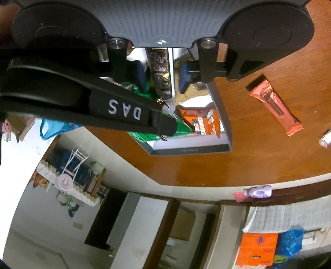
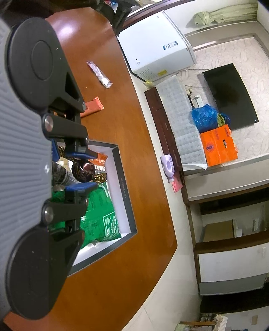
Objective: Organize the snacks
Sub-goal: 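Carry candy and sauce tube into the box and open both tools, then grasp the chocolate bar with right tool while left tool grasps the clear packet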
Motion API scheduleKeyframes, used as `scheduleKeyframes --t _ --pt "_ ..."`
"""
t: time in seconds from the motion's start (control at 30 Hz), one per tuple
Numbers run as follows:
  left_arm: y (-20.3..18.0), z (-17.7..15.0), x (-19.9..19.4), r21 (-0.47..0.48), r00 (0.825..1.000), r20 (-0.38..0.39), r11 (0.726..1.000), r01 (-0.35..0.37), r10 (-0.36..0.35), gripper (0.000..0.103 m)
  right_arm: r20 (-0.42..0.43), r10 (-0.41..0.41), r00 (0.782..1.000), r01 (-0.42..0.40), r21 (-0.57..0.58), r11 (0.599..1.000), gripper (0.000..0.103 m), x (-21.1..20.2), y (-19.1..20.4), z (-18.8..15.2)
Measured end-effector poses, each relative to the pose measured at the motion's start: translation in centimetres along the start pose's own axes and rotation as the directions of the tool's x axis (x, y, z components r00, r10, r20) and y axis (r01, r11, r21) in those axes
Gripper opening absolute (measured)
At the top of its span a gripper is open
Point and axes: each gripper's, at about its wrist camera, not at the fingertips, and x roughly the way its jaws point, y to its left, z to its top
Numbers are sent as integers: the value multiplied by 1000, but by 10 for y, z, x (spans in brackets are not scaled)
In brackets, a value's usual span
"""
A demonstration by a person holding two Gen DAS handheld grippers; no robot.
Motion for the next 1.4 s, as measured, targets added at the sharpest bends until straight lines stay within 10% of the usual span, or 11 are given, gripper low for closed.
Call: scheduleKeyframes --t 0.57,1.0,1.4 --pt "6 10 -29 135 989 120 985 -103 87 76 37 12 999 -13 14 1000 26 -4 -3 -1" --pt "52 4 -57 129 975 147 974 -187 168 83 157 -75 985 64 73 995 53 -14 3 0" --pt "107 8 -92 81 926 242 946 -315 288 85 174 2 985 2 -25 1000 54 -4 56 -11"
